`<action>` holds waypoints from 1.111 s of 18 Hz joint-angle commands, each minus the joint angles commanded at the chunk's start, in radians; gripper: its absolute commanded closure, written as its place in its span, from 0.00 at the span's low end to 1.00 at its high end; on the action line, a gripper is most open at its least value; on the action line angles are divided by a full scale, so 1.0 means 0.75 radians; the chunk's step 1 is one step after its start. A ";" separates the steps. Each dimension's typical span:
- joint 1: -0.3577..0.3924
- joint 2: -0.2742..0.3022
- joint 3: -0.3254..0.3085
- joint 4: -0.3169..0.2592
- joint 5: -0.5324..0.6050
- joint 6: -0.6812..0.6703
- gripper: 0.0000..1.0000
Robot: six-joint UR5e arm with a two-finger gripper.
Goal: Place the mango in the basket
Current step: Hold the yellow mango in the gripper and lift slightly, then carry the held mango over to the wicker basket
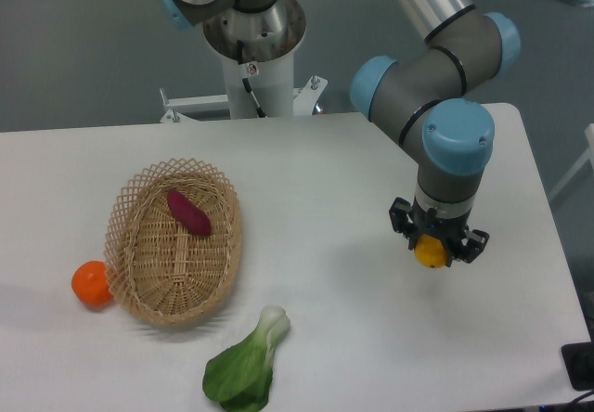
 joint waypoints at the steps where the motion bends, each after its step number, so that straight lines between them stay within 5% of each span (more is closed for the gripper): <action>1: 0.000 0.000 -0.002 0.000 0.000 0.000 0.49; 14: -0.006 0.010 -0.018 -0.008 -0.016 0.020 0.48; 20: -0.178 0.049 -0.024 -0.008 -0.016 0.000 0.48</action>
